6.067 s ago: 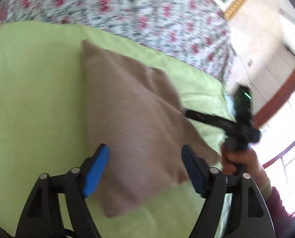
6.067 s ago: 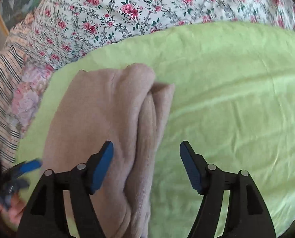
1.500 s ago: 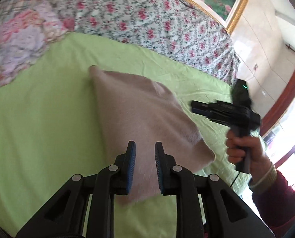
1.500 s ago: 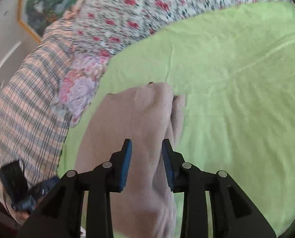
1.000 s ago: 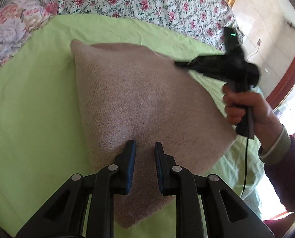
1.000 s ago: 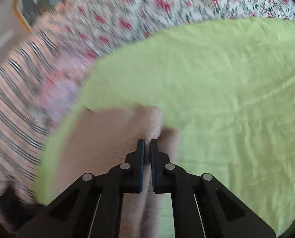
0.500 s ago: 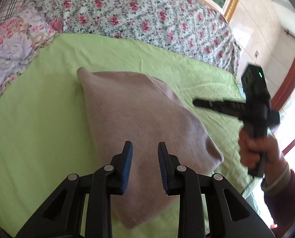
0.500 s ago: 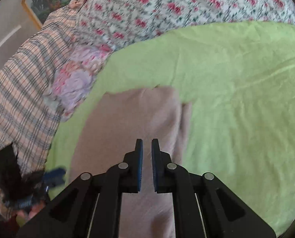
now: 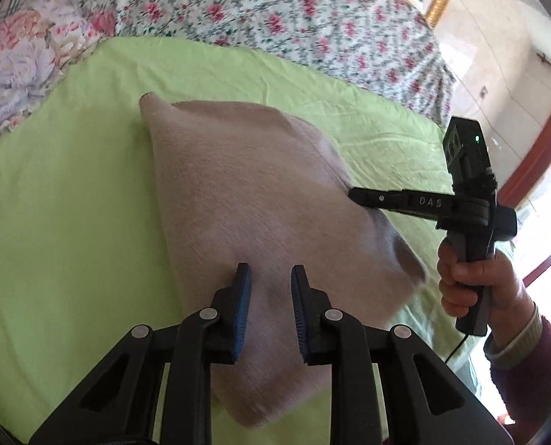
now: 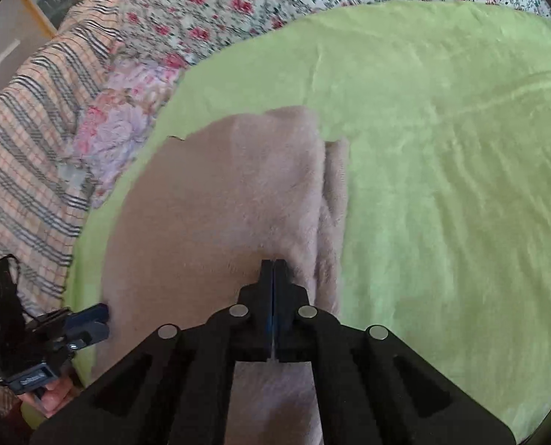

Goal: Fold small clothes

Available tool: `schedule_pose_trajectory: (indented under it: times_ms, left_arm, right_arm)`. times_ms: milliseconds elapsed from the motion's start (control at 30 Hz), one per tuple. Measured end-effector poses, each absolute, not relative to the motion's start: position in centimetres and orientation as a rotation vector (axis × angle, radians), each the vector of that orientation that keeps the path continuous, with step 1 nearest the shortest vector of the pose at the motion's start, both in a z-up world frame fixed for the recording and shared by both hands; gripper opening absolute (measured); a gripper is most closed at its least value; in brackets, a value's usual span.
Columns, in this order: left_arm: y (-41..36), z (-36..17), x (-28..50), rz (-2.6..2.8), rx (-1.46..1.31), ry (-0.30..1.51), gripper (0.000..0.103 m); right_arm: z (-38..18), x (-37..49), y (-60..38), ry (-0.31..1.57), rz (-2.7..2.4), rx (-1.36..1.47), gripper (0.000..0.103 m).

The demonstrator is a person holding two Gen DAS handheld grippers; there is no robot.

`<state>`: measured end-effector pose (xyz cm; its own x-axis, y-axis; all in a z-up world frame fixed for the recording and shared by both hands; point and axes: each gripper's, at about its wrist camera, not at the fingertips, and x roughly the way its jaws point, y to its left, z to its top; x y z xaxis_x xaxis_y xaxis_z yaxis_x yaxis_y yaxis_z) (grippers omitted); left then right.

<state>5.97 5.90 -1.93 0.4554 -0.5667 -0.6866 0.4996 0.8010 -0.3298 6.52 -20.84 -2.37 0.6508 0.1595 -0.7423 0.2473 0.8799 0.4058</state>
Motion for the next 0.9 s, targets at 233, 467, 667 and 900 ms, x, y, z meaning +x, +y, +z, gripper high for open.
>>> schedule_pose_trajectory:
  times_ms: [233,467,667,900]
  left_arm:
    - [5.5,-4.2,2.3,-0.654,0.008,0.920,0.026]
    - [5.1,-5.4,1.4,-0.587,-0.001,0.918,0.027]
    - [5.3,-5.1,1.4,-0.591,-0.028,0.926,0.029]
    - [6.6,-5.4,1.4,-0.616,-0.089,0.964,0.031]
  right_arm:
    - [-4.3,1.9,-18.6,0.957,-0.038,0.458,0.003]
    - [-5.7,0.6,-19.3,0.928,-0.075,0.489,0.000]
    - [-5.3,0.1,-18.9,0.917,-0.091,0.481,0.000]
    - [-5.2,-0.6,-19.4,0.922,-0.096,0.493,0.000]
